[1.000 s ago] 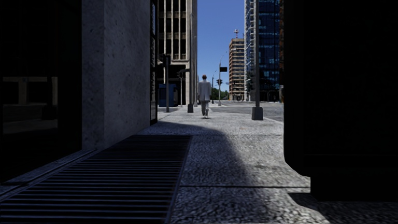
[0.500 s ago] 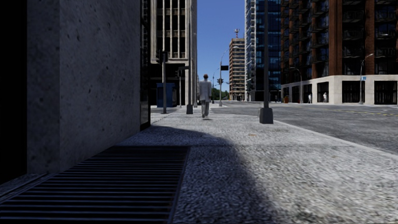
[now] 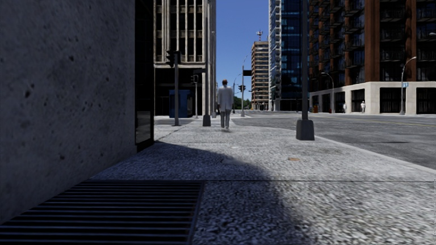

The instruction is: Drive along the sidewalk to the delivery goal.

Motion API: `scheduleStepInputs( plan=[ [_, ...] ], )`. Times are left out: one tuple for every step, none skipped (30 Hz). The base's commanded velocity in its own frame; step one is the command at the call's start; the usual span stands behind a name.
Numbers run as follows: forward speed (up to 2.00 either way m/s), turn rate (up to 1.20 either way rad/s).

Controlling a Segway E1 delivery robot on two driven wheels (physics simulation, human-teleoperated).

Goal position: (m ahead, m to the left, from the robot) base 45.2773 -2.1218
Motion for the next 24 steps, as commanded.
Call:
scheduleStepInputs(
  plan=[
    [2.00,0.00],
    [2.00,0.00],
    [2.00,0.00],
    [2.00,0.00],
    [2.00,0.00],
    [2.00,0.00],
    [2.00,0.00],
    [2.00,0.00],
    [2.00,0.00],
    [2.00,0.00],
    [2.00,0.00],
    [2.00,0.00],
    [2.00,0.00],
    [2.00,0.00],
    [2.00,0.00],
    [2.00,0.00],
    [2.00,0.00],
    [2.00,0.00],
    [2.00,0.00],
    [2.00,0.00],
    [2.00,0.00],
    [2.00,0.00],
    [2.00,0.00],
    [2.00,0.00]
  ],
)
